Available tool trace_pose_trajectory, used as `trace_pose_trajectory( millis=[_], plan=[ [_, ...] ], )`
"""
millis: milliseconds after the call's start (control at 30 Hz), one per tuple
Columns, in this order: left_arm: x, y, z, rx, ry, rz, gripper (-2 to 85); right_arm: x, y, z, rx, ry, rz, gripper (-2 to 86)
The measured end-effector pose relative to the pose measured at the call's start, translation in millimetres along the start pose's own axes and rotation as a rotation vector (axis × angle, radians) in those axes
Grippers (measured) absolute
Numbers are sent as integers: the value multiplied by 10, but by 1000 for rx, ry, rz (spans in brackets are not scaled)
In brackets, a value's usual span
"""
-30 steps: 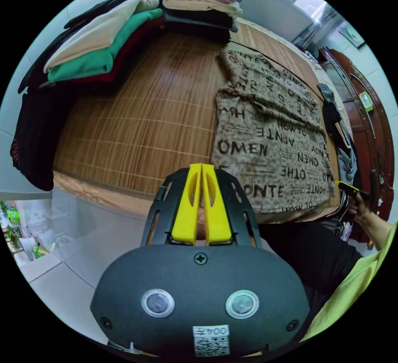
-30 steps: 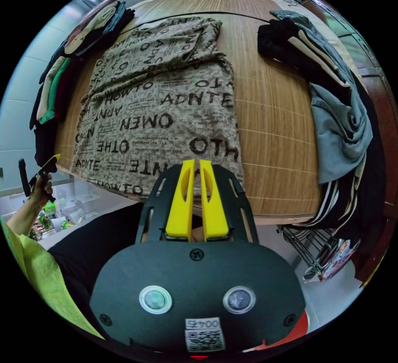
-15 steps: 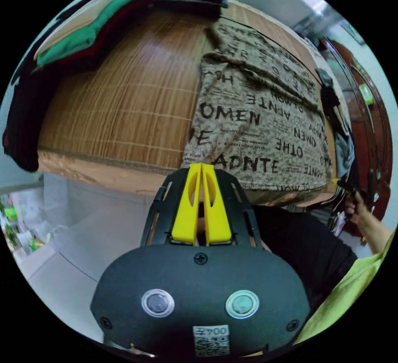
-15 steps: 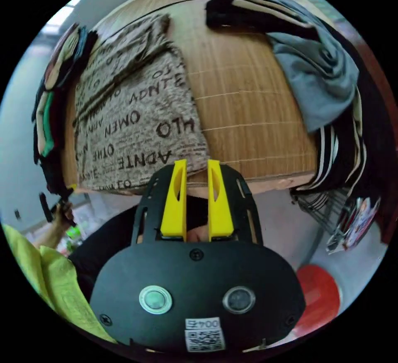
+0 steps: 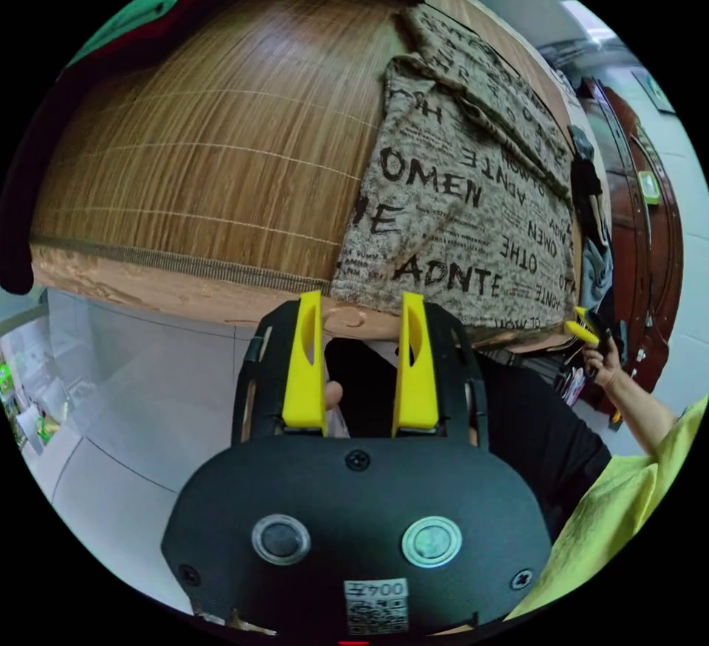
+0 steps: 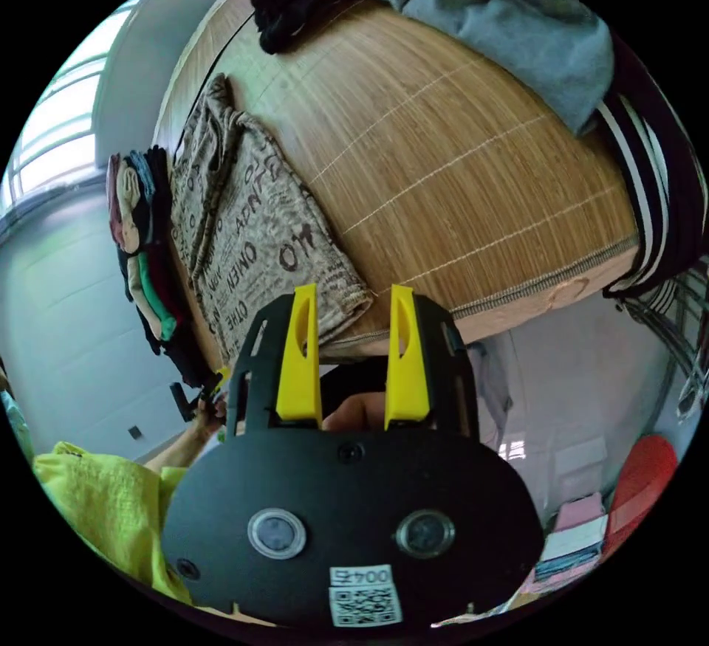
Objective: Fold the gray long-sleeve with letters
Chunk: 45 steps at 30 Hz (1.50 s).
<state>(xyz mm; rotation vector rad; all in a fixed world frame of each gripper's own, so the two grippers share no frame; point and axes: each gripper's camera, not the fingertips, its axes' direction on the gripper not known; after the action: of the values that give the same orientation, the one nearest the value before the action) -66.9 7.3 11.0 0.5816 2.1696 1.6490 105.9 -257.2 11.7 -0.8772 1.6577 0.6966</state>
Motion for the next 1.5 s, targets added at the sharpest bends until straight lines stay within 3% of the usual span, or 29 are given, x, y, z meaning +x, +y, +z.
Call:
trace_pose_trajectory(
  millis=[167,367,600,767,900,1300,1500],
  plan=[
    [-57,77,-326,46,25,59,136,-113,-100,16,-71,146,-192,137],
    [-100,-107,-375,-1,-12,138,131,-16,-248,25,-58,155,-189,110],
    [-243,-184,-468,-36,36,94,96,191,-251,-26,-59,171,-185,80],
    [-367,-294,-571,-78,111,71,72,400,-369,-109,-104,122,-159,42],
    [-521,-457,-561,-214,250,48,39,373,-409,-161,-145,108,-195,25],
    [-929,-499,-1886,-102,475,-60,18,177,-364,-1208,-137,-115,-160,10],
    [-1235,-311,-2208,-155,562,-139,20,368,-128,-1572,-138,-209,-42,14]
  ],
)
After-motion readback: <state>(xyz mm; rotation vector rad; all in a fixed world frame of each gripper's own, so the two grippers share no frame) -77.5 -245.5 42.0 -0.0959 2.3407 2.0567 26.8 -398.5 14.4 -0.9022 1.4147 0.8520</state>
